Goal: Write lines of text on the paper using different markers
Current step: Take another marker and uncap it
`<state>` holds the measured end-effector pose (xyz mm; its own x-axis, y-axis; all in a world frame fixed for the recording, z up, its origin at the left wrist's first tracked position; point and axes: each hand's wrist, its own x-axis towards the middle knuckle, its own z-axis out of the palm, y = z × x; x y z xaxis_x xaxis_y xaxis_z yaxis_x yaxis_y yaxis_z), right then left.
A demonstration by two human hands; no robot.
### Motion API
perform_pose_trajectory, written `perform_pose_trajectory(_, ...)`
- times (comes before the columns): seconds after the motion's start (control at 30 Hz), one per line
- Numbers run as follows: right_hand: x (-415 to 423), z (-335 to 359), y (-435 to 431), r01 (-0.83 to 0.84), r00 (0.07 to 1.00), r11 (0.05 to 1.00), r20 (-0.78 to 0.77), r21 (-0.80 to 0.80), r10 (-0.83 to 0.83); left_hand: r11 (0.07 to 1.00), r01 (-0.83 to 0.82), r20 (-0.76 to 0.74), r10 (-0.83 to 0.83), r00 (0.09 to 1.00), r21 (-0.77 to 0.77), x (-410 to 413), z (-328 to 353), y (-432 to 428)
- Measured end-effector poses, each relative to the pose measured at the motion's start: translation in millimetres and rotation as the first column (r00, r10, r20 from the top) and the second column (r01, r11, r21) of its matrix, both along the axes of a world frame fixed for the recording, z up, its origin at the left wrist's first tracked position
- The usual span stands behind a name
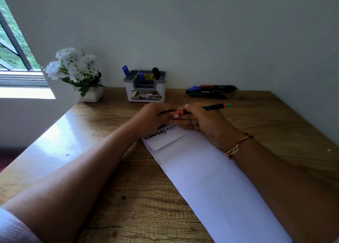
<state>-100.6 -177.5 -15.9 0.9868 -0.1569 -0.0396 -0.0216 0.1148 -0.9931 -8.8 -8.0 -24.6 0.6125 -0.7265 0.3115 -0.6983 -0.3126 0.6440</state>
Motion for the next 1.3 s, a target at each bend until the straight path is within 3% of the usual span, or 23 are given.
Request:
perform_pose_trajectory(0.13,4,3,-8,0.010,1.000,0.997,0.016,-0.080,-0.009,0.999,-0.045,0.022,0.045,0.999,-0.008,5,3,3)
perform_pose_trajectory(0.23,5,-1,-15,0.157,0.984,0.945,0.128,-0.287,-0.125,0.993,-0.114,0.001,0.114,0.993,0.033,10,5,5)
perform_pose_trajectory(0.3,4,-9,-21,0.194,0.971,0.869,0.214,-0.456,-0.105,0.986,-0.130,0.014,0.129,0.991,0.103,12,4,5)
perform_pose_trajectory(0.4,3,-17,-28,0.189,0.963,0.639,0.268,-0.746,0.027,0.972,-0.074,0.011,0.074,0.997,0.222,10,3,3)
perform_pose_trajectory(0.47,4,-16,-30,0.204,0.962,0.529,0.269,-0.824,0.047,0.959,-0.023,-0.010,0.027,1.000,0.281,10,4,5)
perform_pose_trajectory(0.53,4,-15,-29,0.194,0.968,0.502,0.247,-0.843,0.042,0.936,0.013,-0.041,0.002,0.999,0.352,9,8,8)
perform_pose_trajectory(0.6,5,-17,-29,0.167,0.975,0.564,0.219,-0.809,0.026,0.909,0.038,-0.098,0.003,0.995,0.415,9,11,11)
perform_pose_trajectory(0.7,5,-15,-20,0.168,0.983,0.802,0.154,-0.574,-0.096,0.894,0.072,-0.136,-0.012,0.991,0.442,10,13,11)
perform_pose_trajectory(0.77,7,-12,-17,0.196,0.981,0.853,0.098,-0.483,-0.170,0.890,0.076,-0.135,-0.016,0.991,0.449,10,14,12)
perform_pose_trajectory(1.2,5,-10,-21,0.159,0.984,0.854,0.006,-0.496,-0.180,0.881,0.071,-0.149,-0.001,0.989,0.467,16,9,10)
perform_pose_trajectory(1.3,5,-9,-24,0.145,0.984,0.801,0.003,-0.581,-0.176,0.885,0.065,-0.141,0.001,0.990,0.460,17,8,10)
